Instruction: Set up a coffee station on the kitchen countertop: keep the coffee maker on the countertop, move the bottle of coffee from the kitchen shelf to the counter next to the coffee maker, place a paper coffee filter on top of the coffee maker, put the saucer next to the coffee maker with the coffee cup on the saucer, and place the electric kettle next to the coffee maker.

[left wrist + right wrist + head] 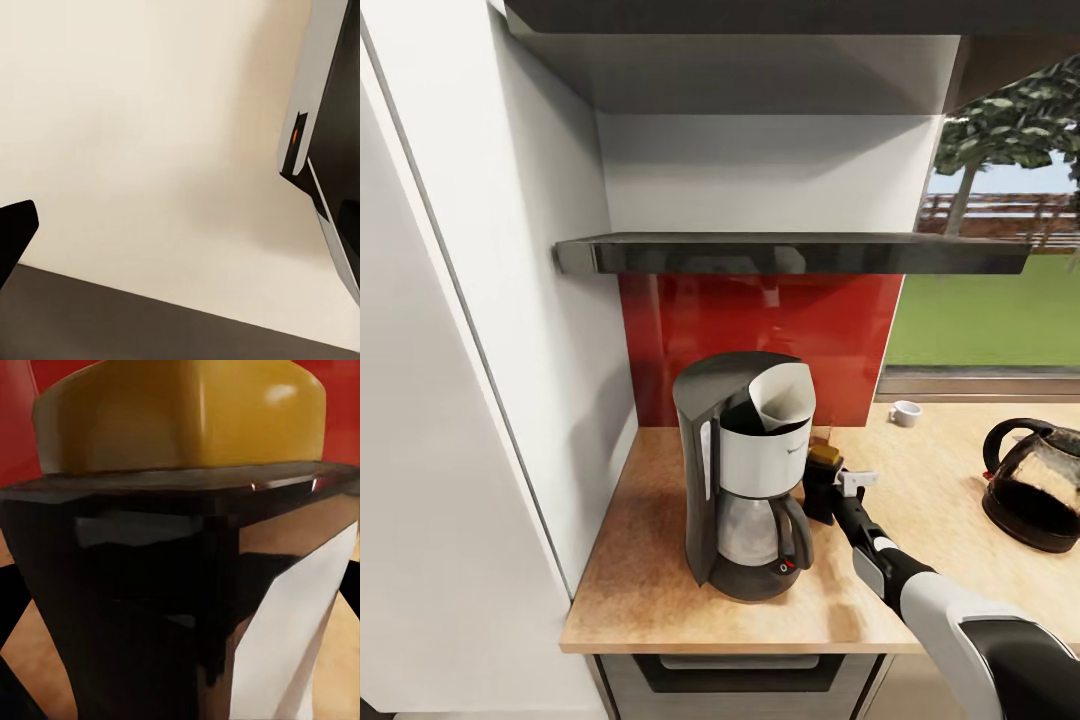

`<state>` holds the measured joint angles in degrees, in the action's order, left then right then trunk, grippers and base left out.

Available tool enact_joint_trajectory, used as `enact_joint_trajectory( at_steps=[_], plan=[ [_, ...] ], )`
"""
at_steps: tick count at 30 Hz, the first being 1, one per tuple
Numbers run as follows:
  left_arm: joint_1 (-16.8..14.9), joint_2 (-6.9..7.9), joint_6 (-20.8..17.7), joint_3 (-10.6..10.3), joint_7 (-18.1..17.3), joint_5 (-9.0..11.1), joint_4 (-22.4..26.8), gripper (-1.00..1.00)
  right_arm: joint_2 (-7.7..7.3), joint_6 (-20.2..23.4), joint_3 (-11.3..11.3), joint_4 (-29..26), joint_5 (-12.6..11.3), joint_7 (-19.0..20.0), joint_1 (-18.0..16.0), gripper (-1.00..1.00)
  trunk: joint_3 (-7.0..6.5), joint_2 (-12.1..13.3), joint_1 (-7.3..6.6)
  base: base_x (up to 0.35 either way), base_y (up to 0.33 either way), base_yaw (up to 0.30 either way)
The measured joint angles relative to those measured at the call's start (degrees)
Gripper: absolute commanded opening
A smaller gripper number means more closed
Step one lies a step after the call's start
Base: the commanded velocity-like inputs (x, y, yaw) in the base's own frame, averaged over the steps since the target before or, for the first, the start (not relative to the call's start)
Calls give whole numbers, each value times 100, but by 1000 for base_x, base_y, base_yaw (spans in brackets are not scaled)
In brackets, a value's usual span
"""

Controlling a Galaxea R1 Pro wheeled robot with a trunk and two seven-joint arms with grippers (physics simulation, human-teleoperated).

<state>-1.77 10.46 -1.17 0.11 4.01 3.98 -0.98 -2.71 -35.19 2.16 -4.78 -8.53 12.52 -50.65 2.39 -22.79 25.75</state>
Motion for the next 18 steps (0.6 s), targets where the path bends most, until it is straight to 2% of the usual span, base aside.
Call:
enact_joint_trajectory(
  at_steps=[18],
  plan=[
    [0, 0, 1, 0, 6, 0, 0, 100, 0, 0, 0, -1, 0, 0, 2, 100, 0, 0, 0, -37, 0, 0]
  ],
)
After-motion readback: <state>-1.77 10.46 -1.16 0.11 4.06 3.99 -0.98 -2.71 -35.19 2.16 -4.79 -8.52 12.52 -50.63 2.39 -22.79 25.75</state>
